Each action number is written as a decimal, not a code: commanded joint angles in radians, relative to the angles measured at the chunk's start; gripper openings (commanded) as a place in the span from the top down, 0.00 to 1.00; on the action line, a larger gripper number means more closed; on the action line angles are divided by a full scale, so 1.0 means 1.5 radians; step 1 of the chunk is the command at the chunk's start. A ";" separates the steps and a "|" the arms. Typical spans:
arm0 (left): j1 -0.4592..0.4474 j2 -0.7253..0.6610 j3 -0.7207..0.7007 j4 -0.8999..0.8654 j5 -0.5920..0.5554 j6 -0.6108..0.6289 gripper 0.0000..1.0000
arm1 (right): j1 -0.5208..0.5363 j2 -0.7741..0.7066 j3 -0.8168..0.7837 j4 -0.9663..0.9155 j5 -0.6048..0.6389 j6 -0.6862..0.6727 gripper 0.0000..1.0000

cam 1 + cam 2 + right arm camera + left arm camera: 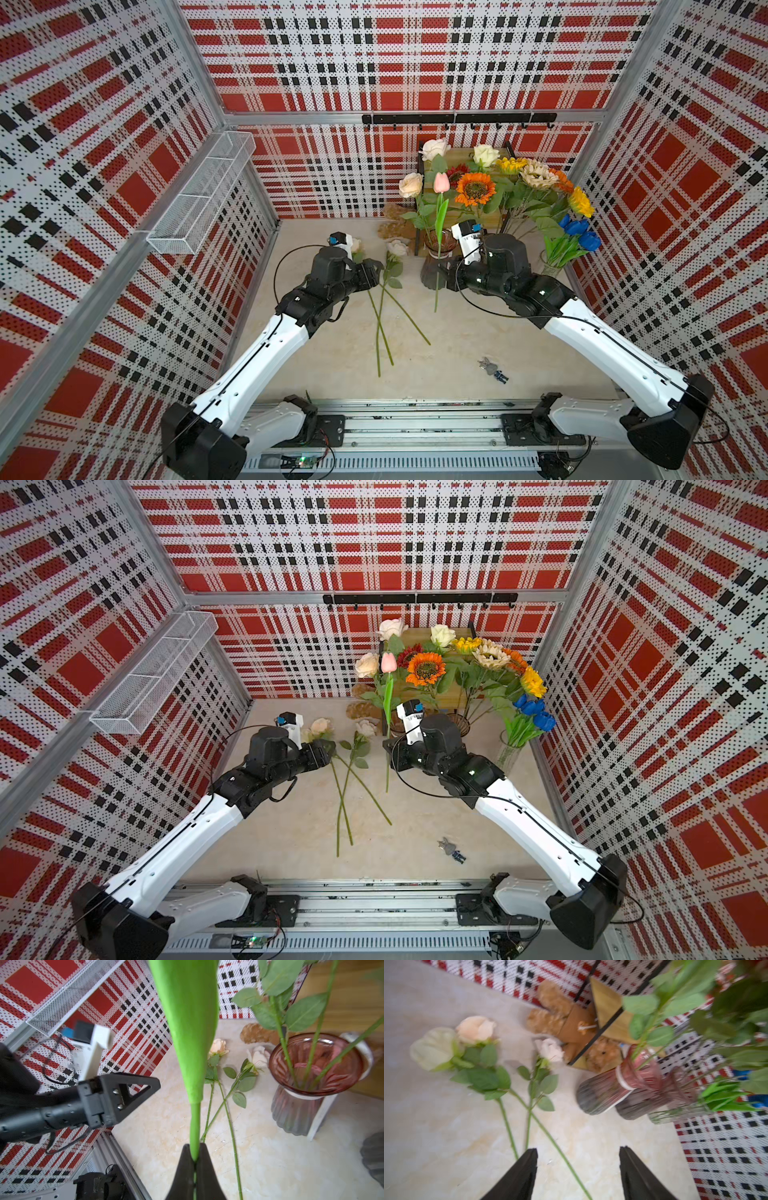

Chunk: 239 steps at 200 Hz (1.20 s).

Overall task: Arrange the flowers in different vases according to their variety
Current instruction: Pick up the flower at the center of the board.

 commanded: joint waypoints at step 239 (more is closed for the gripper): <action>0.083 0.417 -0.078 0.392 0.123 -0.156 0.56 | -0.125 -0.190 0.111 -0.223 0.227 -0.160 1.00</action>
